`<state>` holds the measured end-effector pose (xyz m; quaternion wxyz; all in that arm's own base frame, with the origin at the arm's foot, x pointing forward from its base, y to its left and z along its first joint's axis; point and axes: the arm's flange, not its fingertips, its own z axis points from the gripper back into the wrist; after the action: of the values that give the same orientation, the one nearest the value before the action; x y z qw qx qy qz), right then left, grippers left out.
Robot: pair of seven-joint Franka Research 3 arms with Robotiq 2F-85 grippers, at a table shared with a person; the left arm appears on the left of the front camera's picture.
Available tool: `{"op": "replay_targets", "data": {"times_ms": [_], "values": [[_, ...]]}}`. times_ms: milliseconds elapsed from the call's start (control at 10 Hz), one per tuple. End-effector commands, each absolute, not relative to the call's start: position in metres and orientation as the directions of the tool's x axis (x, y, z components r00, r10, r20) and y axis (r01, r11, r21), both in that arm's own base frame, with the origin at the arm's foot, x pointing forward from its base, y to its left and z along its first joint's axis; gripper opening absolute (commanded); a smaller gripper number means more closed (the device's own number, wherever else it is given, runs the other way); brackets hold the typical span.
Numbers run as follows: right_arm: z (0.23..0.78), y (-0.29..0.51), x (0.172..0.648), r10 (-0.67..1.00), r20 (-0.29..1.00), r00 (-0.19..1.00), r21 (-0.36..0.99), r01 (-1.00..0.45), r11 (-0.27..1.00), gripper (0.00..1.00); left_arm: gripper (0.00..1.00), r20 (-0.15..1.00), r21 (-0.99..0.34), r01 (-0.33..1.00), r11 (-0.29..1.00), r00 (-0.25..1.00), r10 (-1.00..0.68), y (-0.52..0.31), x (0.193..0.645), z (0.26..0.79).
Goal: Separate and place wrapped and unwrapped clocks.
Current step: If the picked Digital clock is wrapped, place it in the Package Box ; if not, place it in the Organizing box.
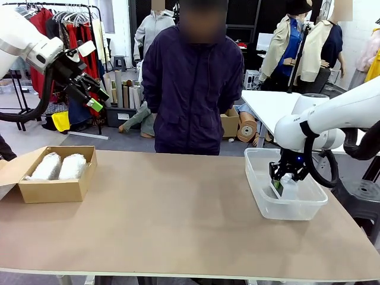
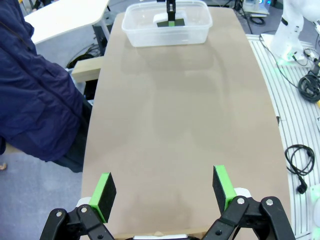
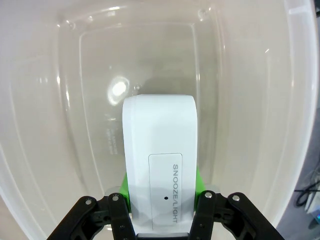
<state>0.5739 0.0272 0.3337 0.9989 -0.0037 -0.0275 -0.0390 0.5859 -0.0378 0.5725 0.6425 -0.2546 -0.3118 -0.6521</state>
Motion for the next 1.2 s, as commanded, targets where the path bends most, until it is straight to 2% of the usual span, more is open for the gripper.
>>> {"op": "replay_targets", "data": {"times_ms": [0,300,400,500,600,900,1000,1100], "values": [[0.334,0.030,0.580,-0.106,0.049,0.993,-0.056,0.109,0.993,0.00,1.00,0.729,0.087,0.996,0.004,-0.061,-0.682,-0.037,0.584,0.574],[0.322,0.025,0.584,-0.122,0.026,0.992,-0.073,0.123,0.990,0.00,1.00,0.729,0.087,0.996,0.004,-0.061,-0.682,-0.037,0.584,0.574],[0.319,0.022,0.587,-0.129,0.011,0.992,-0.071,0.129,0.989,0.07,1.00,0.729,0.087,0.996,0.004,-0.061,-0.682,-0.037,0.584,0.574],[0.316,0.021,0.588,-0.135,0.004,0.991,-0.072,0.135,0.988,0.19,1.00,0.729,0.087,0.996,0.004,-0.061,-0.682,-0.037,0.584,0.574],[0.315,0.020,0.588,-0.136,0.000,0.991,-0.073,0.136,0.988,0.35,1.00,0.729,0.087,0.996,0.004,-0.061,-0.682,-0.037,0.584,0.574],[0.315,0.019,0.589,-0.137,-0.003,0.991,-0.072,0.137,0.988,0.90,1.00,0.729,0.087,0.996,0.004,-0.061,-0.682,-0.037,0.584,0.574],[0.315,0.019,0.588,-0.136,-0.006,0.991,-0.073,0.135,0.988,1.00,1.00,0.729,0.087,0.996,0.004,-0.061,-0.682,-0.037,0.584,0.574],[0.315,0.019,0.588,-0.135,-0.007,0.991,-0.072,0.135,0.988,1.00,1.00,0.729,0.087,0.996,0.004,-0.061,-0.682,-0.037,0.584,0.574]]}}
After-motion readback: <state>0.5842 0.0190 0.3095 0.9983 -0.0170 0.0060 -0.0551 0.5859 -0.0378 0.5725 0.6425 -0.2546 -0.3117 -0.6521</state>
